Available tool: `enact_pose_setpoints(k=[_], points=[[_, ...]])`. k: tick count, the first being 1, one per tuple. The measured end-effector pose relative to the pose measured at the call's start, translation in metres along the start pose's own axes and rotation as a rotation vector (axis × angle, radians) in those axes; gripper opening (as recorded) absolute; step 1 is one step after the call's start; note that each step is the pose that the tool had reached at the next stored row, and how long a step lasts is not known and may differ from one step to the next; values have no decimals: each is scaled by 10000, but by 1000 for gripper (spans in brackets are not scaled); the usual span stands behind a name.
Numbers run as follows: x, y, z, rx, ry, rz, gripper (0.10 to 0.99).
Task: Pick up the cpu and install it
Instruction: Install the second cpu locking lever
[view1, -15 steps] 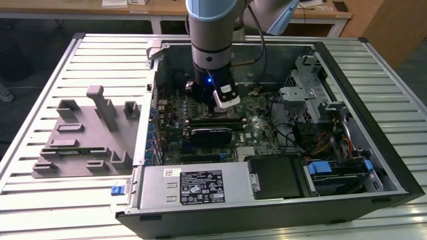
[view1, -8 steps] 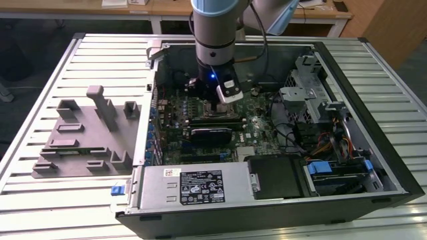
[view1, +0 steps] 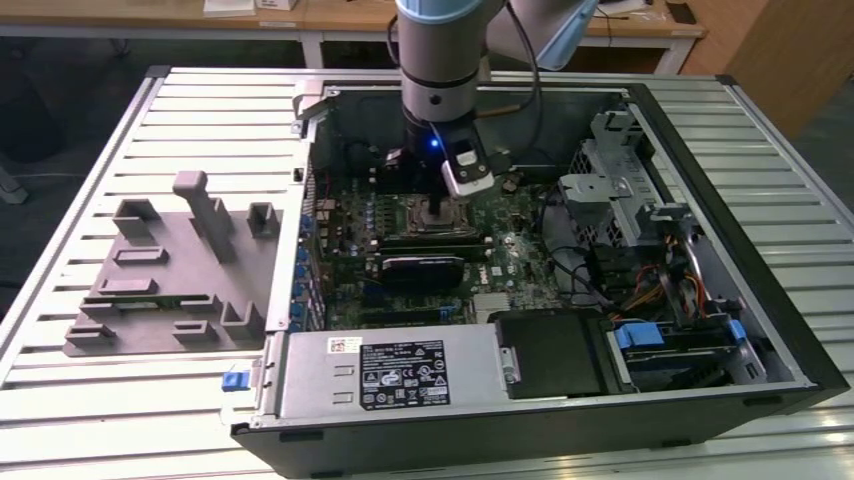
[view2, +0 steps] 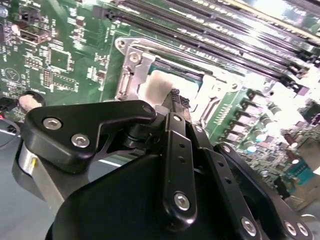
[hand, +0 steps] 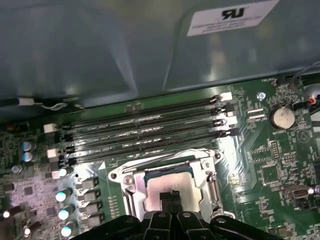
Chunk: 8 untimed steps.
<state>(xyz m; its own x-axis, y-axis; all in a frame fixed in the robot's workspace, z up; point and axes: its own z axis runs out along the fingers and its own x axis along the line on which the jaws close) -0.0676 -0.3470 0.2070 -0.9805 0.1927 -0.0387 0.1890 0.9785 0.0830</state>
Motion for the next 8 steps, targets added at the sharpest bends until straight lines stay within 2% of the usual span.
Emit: enact_pose_setpoints(k=[3,8], points=[[-17,5,0,55,-9,3,106],[-19,8,-33,57,-11,3,106]])
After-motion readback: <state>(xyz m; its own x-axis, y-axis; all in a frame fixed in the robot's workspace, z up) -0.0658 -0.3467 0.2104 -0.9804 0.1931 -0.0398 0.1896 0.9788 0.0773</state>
